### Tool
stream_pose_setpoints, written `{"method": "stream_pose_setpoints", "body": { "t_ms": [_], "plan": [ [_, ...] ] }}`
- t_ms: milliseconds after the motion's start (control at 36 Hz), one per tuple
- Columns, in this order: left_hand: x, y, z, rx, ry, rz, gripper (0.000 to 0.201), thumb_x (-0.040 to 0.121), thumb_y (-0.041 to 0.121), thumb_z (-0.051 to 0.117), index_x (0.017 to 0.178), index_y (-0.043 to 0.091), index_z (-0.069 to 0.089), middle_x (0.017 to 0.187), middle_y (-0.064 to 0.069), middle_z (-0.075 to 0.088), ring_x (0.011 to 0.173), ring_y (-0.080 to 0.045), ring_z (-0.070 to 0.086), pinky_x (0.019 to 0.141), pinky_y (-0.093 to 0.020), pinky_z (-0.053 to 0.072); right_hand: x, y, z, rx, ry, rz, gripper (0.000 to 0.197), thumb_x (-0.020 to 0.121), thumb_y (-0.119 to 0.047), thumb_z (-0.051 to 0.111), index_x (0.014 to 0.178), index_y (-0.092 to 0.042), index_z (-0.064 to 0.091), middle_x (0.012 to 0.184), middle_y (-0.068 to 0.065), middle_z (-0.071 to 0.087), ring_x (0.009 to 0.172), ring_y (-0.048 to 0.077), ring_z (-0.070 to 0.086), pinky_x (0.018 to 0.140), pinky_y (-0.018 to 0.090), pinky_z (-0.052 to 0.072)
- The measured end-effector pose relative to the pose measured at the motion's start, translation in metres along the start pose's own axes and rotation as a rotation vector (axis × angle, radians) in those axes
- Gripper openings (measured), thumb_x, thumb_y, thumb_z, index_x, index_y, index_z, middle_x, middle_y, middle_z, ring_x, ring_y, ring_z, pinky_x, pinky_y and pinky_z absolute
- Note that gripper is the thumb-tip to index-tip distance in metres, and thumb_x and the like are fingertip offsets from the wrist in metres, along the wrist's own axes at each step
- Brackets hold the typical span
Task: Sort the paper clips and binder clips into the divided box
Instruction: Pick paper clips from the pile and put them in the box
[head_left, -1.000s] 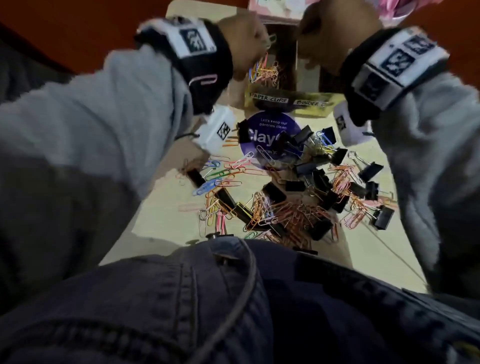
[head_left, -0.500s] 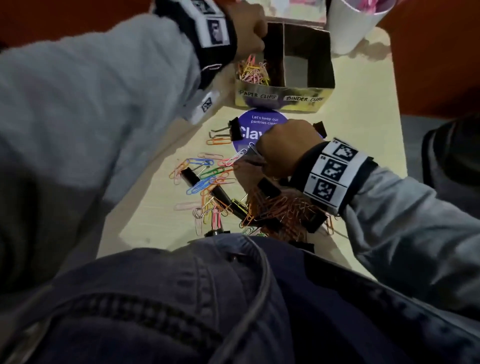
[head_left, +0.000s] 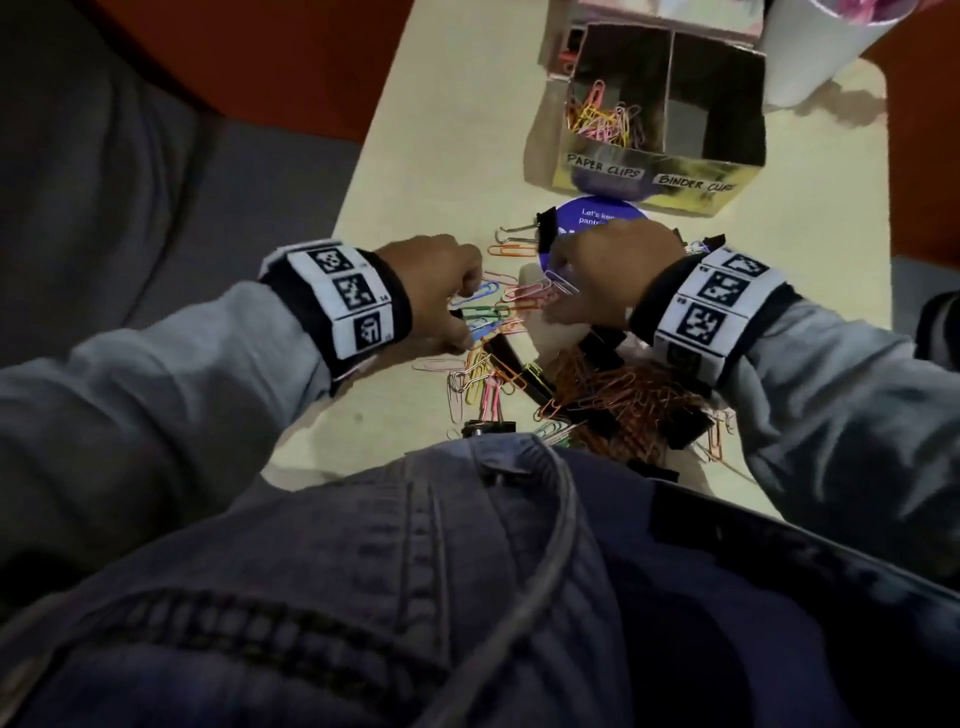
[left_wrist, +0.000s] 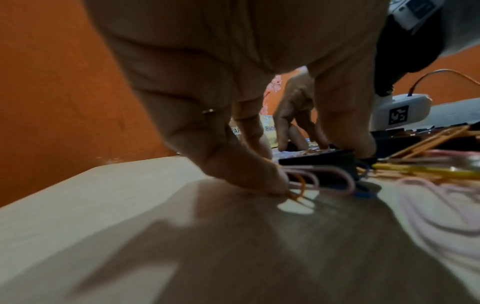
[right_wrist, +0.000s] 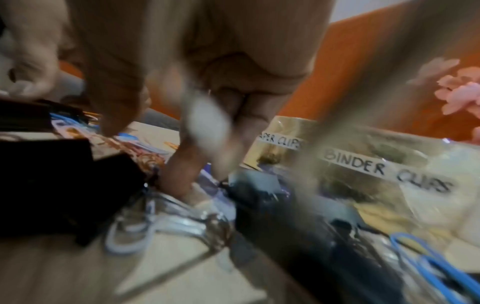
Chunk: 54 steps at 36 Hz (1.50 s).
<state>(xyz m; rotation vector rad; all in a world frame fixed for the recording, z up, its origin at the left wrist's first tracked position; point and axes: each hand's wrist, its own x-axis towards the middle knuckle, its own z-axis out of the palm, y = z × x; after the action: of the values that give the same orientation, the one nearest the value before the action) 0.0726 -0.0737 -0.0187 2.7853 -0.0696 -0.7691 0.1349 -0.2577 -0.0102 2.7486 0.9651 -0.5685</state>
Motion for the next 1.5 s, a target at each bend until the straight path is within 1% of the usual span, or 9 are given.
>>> {"method": "stream_pose_setpoints", "body": {
  "t_ms": [83, 278, 444, 583, 750, 917, 1194, 1361, 1500],
  "plan": [
    [-0.001, 0.002, 0.003, -0.094, 0.031, 0.014, 0.050, 0.070, 0.034, 0.079, 0.110, 0.022, 0.053, 0.101, 0.004, 0.045, 0.090, -0.017, 0.046, 0.078, -0.029, 0.040, 0.002, -0.010, -0.001, -0.041, 0.001, -0.044, 0.064, 0.070, -0.058, 0.068, 0.119, -0.018, 0.056, 0.116, 0.008, 0.062, 0.104, 0.031, 0.060, 0.077, 0.036, 0.046],
    [0.008, 0.014, -0.004, -0.347, 0.126, -0.002, 0.039, 0.081, 0.013, 0.069, 0.118, 0.017, 0.056, 0.110, -0.003, 0.059, 0.095, -0.019, 0.058, 0.085, -0.027, 0.045, 0.011, -0.016, -0.005, -0.083, 0.021, -0.087, 0.043, 0.076, -0.040, 0.067, 0.112, -0.018, 0.062, 0.110, 0.008, 0.063, 0.099, 0.032, 0.062, 0.071, 0.038, 0.049],
    [0.011, 0.023, -0.003, -0.076, 0.115, 0.021, 0.048, 0.069, 0.047, 0.076, 0.095, 0.023, 0.045, 0.096, 0.002, 0.047, 0.086, -0.021, 0.049, 0.071, -0.030, 0.038, 0.011, -0.012, -0.007, -0.119, 0.000, -0.101, 0.071, 0.065, -0.067, 0.066, 0.121, -0.025, 0.055, 0.108, 0.007, 0.056, 0.095, 0.031, 0.061, 0.065, 0.034, 0.042],
    [0.008, 0.028, 0.007, 0.089, 0.134, 0.057, 0.043, 0.077, 0.041, 0.070, 0.108, 0.018, 0.052, 0.105, -0.005, 0.050, 0.094, -0.027, 0.055, 0.070, -0.031, 0.038, 0.018, -0.015, -0.008, -0.150, -0.019, -0.150, 0.053, 0.074, -0.048, 0.067, 0.118, -0.019, 0.054, 0.110, 0.009, 0.056, 0.098, 0.032, 0.060, 0.064, 0.035, 0.040],
    [0.002, 0.022, 0.006, 0.001, 0.139, 0.045, 0.022, 0.076, 0.028, 0.068, 0.091, 0.022, 0.052, 0.093, 0.002, 0.047, 0.085, -0.022, 0.050, 0.069, -0.030, 0.035, 0.020, -0.010, -0.004, -0.096, 0.019, -0.142, 0.057, 0.072, -0.049, 0.069, 0.118, -0.019, 0.054, 0.110, 0.007, 0.060, 0.097, 0.032, 0.061, 0.066, 0.035, 0.043],
    [-0.011, -0.006, 0.004, -0.194, 0.135, -0.017, 0.035, 0.069, 0.018, 0.073, 0.093, 0.029, 0.051, 0.088, 0.005, 0.051, 0.083, -0.020, 0.052, 0.075, -0.031, 0.046, 0.020, -0.013, -0.005, -0.142, -0.004, -0.173, 0.064, 0.073, -0.057, 0.068, 0.125, -0.021, 0.054, 0.118, 0.007, 0.056, 0.105, 0.031, 0.058, 0.072, 0.037, 0.045],
    [-0.028, -0.040, 0.004, -0.046, -0.004, -0.066, 0.046, 0.065, 0.024, 0.074, 0.105, 0.031, 0.050, 0.092, 0.010, 0.048, 0.081, -0.015, 0.053, 0.073, -0.027, 0.045, 0.010, 0.004, -0.002, -0.114, -0.001, -0.118, 0.068, 0.067, -0.062, 0.069, 0.121, -0.024, 0.053, 0.116, 0.001, 0.059, 0.099, 0.027, 0.060, 0.070, 0.033, 0.045],
    [-0.002, 0.001, -0.001, 0.099, 0.061, -0.044, 0.073, 0.067, 0.063, 0.070, 0.122, 0.022, 0.045, 0.117, -0.002, 0.049, 0.101, -0.028, 0.056, 0.080, -0.033, 0.042, 0.008, 0.008, 0.000, -0.085, -0.028, -0.082, 0.061, 0.073, -0.045, 0.072, 0.125, -0.022, 0.050, 0.117, 0.005, 0.059, 0.102, 0.029, 0.059, 0.068, 0.031, 0.039],
    [0.019, 0.033, 0.003, 0.131, 0.070, -0.033, 0.074, 0.068, 0.048, 0.078, 0.125, 0.015, 0.043, 0.119, -0.008, 0.046, 0.102, -0.033, 0.057, 0.081, -0.039, 0.049, 0.011, 0.004, 0.003, 0.029, -0.013, -0.053, 0.046, 0.075, -0.028, 0.069, 0.117, -0.019, 0.055, 0.109, 0.009, 0.062, 0.102, 0.031, 0.059, 0.071, 0.031, 0.039]
  ]
}}
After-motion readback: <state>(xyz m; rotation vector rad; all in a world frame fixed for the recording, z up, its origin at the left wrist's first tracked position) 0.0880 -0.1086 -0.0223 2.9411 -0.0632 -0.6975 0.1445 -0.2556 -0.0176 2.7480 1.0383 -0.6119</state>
